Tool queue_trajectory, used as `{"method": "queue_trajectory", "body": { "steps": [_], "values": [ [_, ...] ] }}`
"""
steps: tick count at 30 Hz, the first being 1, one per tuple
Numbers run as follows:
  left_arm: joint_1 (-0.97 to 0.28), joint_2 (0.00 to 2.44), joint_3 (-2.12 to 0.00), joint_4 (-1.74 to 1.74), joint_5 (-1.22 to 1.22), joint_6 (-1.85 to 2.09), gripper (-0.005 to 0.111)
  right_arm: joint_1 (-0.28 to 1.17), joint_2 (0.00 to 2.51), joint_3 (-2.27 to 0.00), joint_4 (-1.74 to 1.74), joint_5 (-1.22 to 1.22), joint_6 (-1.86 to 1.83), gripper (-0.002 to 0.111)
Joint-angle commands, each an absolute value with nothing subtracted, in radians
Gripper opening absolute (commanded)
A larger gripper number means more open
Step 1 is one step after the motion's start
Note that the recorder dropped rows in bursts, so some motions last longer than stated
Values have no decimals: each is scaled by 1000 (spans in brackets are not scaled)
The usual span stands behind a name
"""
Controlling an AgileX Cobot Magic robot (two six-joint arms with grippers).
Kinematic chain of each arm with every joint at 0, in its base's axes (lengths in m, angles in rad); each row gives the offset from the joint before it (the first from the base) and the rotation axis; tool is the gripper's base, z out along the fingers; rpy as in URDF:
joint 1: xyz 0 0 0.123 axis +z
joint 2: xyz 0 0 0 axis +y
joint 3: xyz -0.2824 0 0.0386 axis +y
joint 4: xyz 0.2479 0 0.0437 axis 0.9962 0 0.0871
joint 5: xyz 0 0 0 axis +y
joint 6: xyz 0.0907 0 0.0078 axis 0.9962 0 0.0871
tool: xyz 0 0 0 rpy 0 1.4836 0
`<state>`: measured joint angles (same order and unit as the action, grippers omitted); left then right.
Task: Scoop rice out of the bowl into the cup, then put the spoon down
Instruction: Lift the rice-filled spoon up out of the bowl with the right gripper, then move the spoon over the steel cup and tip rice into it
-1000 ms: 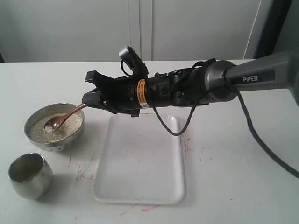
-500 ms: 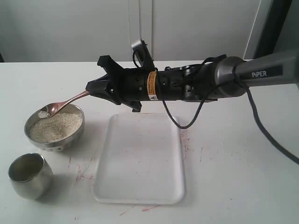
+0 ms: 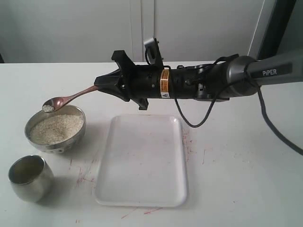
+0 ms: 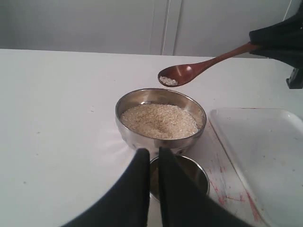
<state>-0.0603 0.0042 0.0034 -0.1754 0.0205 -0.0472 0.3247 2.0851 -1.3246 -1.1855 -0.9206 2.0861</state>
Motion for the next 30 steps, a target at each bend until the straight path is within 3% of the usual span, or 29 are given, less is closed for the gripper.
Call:
{"method": "queue_trajectory", "body": {
  "steps": [1, 30],
  "values": [
    [-60, 0, 0, -185, 24, -49, 14, 306, 2086, -1318, -1170, -977, 2091, 0],
    [-60, 0, 0, -185, 24, -49, 14, 279, 2119, -1253, -1312, -1221, 2091, 0]
  ]
}}
